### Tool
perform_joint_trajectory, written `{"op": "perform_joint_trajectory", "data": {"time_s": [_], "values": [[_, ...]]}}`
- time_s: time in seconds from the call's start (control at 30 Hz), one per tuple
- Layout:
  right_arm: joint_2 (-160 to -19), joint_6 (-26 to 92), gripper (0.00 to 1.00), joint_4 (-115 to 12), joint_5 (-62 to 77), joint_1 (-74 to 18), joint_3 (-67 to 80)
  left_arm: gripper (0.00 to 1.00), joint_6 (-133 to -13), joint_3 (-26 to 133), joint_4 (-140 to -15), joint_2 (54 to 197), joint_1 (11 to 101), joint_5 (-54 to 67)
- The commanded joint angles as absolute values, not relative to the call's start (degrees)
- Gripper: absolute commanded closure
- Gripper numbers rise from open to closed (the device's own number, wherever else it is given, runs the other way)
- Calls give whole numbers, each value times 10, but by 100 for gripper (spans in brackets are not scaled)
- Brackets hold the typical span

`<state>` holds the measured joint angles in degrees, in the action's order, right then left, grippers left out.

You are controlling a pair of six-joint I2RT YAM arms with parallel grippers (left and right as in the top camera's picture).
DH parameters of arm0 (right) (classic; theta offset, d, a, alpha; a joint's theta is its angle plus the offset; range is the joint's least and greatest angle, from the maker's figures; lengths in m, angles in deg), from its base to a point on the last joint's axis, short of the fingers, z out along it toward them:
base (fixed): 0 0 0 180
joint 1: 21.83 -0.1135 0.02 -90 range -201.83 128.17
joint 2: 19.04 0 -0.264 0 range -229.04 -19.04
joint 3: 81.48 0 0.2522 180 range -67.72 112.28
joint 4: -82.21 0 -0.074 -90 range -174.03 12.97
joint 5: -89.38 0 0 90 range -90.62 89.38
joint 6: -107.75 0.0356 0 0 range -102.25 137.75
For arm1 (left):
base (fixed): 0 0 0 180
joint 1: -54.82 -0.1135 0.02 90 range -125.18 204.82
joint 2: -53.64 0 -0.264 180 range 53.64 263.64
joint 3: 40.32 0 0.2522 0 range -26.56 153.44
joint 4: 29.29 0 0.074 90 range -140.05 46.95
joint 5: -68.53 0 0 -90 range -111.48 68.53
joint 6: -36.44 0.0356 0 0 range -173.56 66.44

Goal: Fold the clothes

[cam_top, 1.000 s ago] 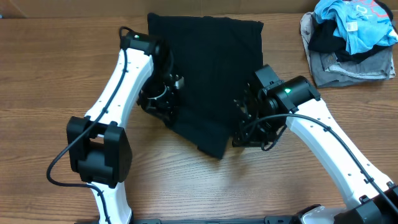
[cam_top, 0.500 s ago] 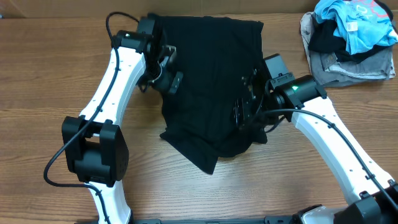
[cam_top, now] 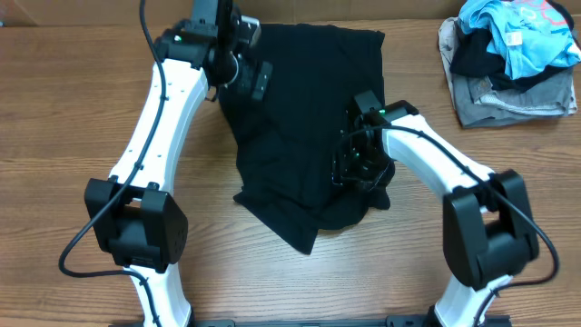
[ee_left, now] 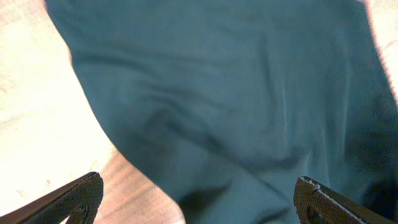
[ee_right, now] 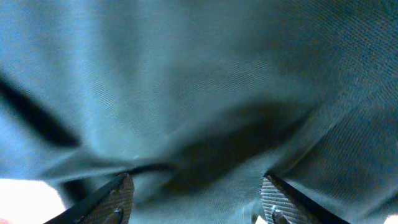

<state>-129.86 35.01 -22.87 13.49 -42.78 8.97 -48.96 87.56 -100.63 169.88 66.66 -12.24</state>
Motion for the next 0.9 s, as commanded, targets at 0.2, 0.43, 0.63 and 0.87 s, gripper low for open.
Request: {"op": "perform_joint_trajectory", "data": {"time_s": [0.2, 0.43, 0.63, 0.87], "values": [[-1369, 375, 30, -219, 101, -362, 89, 0, -454, 928, -1018, 1687, 640, -114], [-1380, 353, 26, -213, 86, -262, 80, 0, -445, 927, -1024, 1698, 637, -147], [-1380, 312, 25, -210, 84, -137, 80, 0, -446, 927, -1011, 1729, 637, -161], [-1380, 260, 26, -190, 142, -5, 92, 0, -450, 927, -989, 1823, 638, -154]]}}
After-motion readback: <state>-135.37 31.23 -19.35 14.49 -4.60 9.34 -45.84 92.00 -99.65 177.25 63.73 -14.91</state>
